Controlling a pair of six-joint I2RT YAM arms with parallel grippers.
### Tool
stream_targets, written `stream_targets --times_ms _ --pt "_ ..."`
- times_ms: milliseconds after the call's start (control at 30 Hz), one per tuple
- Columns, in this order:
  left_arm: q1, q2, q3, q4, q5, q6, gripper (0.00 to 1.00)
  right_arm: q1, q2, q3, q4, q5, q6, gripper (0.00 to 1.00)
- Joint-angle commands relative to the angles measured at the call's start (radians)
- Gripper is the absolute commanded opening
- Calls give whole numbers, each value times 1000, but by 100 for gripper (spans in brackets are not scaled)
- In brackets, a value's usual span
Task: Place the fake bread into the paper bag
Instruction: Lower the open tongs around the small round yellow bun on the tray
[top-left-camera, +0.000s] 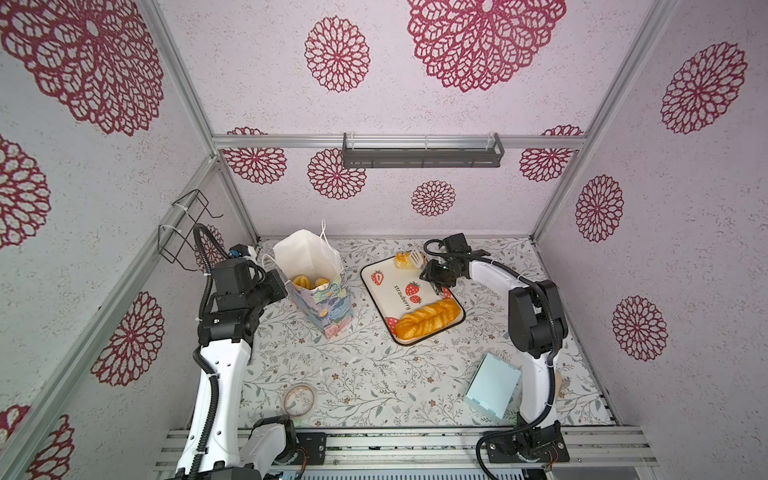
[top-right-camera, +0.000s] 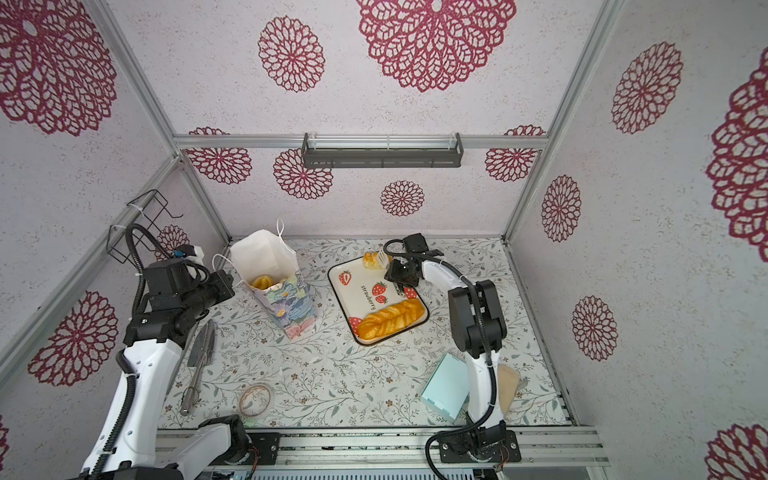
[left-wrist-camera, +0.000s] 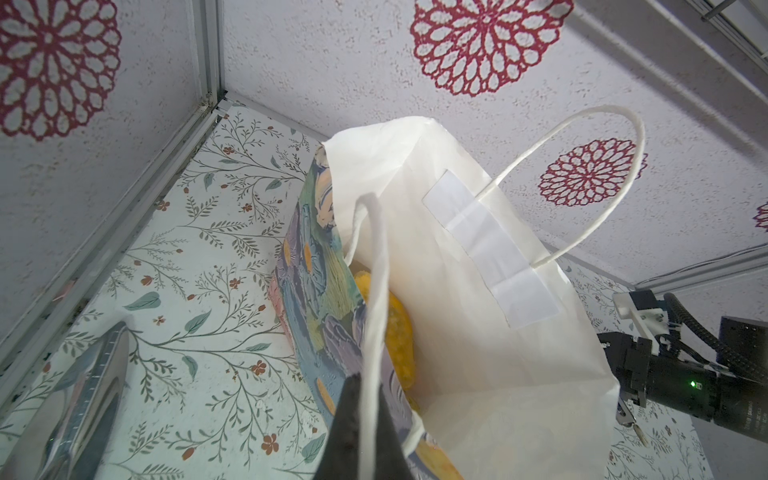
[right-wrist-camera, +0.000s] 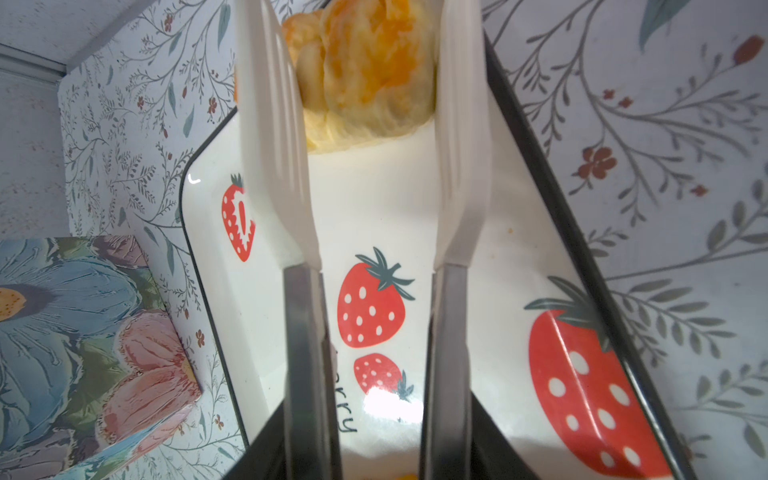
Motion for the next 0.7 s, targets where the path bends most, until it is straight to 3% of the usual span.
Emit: stream_targets --times_ms 0,300,500,667 --pt "11 -2 -10 12 13 -3 0 -3 -25 15 28 -19 -6 45" --pt "12 -2 -11 14 16 -5 0 -6 -47 -13 42 -19 -4 38" --pt "12 -4 -12 13 16 -5 0 -7 -62 -31 47 -19 -2 44" --pt "12 -5 -13 15 18 -6 0 -14 -61 -44 66 -22 9 42"
